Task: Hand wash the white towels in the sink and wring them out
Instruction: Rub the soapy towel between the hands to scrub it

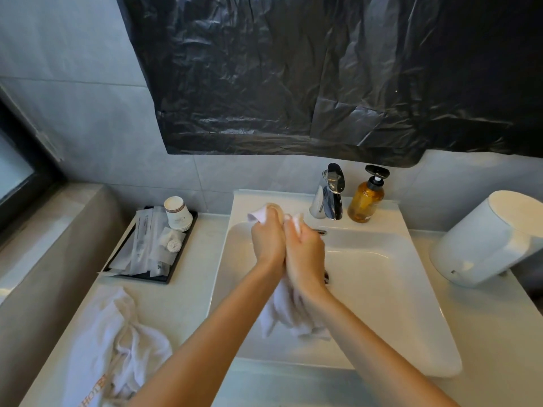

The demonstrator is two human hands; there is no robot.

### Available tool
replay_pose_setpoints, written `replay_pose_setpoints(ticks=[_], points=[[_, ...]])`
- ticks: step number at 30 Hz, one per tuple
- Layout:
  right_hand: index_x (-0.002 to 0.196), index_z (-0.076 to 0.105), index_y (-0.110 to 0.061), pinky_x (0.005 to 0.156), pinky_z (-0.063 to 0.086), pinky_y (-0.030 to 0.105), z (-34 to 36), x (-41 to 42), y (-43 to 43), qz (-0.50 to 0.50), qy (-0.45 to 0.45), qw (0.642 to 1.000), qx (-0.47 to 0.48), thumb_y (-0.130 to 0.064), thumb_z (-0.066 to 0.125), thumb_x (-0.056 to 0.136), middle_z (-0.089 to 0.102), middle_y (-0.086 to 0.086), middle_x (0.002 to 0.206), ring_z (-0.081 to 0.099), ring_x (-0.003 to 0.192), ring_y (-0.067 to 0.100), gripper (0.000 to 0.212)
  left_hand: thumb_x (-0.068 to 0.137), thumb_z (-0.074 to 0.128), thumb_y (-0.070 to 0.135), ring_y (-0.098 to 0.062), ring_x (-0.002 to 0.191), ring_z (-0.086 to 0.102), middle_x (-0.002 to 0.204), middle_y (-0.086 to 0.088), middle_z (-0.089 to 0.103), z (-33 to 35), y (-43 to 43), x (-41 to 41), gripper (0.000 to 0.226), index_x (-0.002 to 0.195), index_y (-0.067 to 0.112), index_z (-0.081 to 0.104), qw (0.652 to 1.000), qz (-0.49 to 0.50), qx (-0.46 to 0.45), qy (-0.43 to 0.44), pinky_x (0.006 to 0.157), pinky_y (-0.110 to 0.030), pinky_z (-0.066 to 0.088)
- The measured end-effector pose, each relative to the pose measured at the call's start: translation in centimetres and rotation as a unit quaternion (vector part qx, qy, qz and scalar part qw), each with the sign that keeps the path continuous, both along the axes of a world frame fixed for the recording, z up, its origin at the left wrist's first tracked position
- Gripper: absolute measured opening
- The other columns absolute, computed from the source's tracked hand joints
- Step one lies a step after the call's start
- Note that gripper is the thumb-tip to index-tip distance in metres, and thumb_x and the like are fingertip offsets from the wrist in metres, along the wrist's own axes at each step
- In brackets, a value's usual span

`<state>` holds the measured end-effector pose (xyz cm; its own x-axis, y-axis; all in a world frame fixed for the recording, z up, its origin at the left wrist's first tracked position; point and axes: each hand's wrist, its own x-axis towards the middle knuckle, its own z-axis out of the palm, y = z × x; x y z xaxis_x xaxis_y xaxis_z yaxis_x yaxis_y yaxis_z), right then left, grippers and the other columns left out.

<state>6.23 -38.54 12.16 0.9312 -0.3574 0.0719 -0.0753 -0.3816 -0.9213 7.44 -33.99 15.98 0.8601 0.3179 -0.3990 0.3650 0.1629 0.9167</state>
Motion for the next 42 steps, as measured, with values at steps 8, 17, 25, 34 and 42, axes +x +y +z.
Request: replay_pose_setpoints(ticks=[8,17,25,34,42], points=[[0.102,0.067,-0.005,0.081,0.051,0.039,-0.5,-0.7,0.6,-0.055,0.006,0.998,0.01,-0.041,0.04,0.1,0.071,0.013,0.093,0.065,0.089,0.028,0.045,0.098,0.045,0.026,-0.016,0.06,0.052,0.063,-0.003,0.057,-0.8,0.1,0.3,0.03,0.076,0.008,0.058,0.999,-0.032,0.002,0.006,0.057,-0.029,0.04],[0.084,0.064,-0.01,0.081,0.051,0.04,-0.2,0.4,-0.4,-0.072,0.036,0.995,0.061,-0.043,0.042,0.099,0.07,0.012,0.086,0.064,0.085,0.03,0.043,0.097,0.047,0.028,-0.017,0.061,0.055,0.064,-0.002,0.058,-0.6,-0.4,-0.3,0.026,0.081,0.01,0.059,0.999,-0.021,-0.032,0.017,0.059,-0.029,0.042],[0.085,0.065,-0.011,0.074,0.047,0.034,0.7,0.5,-1.2,-0.067,0.011,0.997,0.027,-0.042,0.04,0.101,0.068,0.008,0.082,0.063,0.083,0.027,0.042,0.097,0.046,0.025,-0.019,0.067,0.058,0.066,-0.002,0.059,0.0,-1.2,-0.8,0.028,0.074,0.013,0.055,0.998,0.0,-0.06,0.009,0.064,-0.03,0.046],[0.094,0.065,-0.008,0.08,0.045,0.035,0.6,0.7,-0.7,-0.087,0.057,0.993,0.064,-0.039,0.039,0.101,0.067,0.009,0.089,0.06,0.087,0.03,0.042,0.098,0.046,0.029,-0.021,0.071,0.058,0.071,-0.005,0.065,-1.2,-1.0,-0.7,0.032,0.079,0.009,0.061,1.0,-0.017,-0.006,0.003,0.063,-0.03,0.044],[0.07,0.056,-0.012,0.075,0.045,0.037,0.0,3.3,-1.7,-0.061,0.07,0.988,0.121,-0.034,0.043,0.099,0.061,0.006,0.071,0.058,0.079,0.028,0.039,0.101,0.044,0.034,-0.018,0.071,0.063,0.077,-0.006,0.065,-2.0,-1.5,-0.9,0.033,0.099,0.006,0.061,0.997,-0.035,-0.064,0.026,0.061,-0.026,0.05]])
